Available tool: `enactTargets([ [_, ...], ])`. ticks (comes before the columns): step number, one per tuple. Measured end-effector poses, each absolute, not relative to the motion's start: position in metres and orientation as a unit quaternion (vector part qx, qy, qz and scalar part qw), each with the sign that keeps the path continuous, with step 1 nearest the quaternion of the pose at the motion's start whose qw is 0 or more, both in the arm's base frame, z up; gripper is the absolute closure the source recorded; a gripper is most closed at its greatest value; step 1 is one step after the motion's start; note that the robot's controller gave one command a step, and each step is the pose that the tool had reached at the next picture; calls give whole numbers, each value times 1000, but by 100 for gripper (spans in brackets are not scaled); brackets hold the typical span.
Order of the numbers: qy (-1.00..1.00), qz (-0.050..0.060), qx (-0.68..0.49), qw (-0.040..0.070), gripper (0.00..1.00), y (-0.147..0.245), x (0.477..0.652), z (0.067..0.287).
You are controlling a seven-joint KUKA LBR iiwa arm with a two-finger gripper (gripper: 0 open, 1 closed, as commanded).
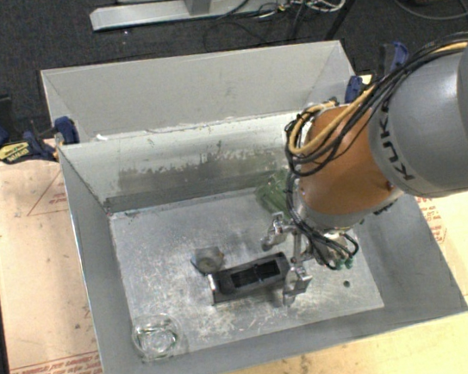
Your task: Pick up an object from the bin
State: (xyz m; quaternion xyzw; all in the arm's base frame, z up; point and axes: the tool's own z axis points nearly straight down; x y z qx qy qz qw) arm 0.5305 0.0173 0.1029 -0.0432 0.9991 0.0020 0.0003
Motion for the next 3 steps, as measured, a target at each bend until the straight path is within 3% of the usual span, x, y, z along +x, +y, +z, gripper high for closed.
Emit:
enactTargets([
  [1, 984, -5, -178, -6, 100, 54, 548, 77],
  [2, 984, -5, -178, -6, 100, 54, 548, 77],
  [3, 978, 0, -208, 0, 100, 40, 565, 215],
])
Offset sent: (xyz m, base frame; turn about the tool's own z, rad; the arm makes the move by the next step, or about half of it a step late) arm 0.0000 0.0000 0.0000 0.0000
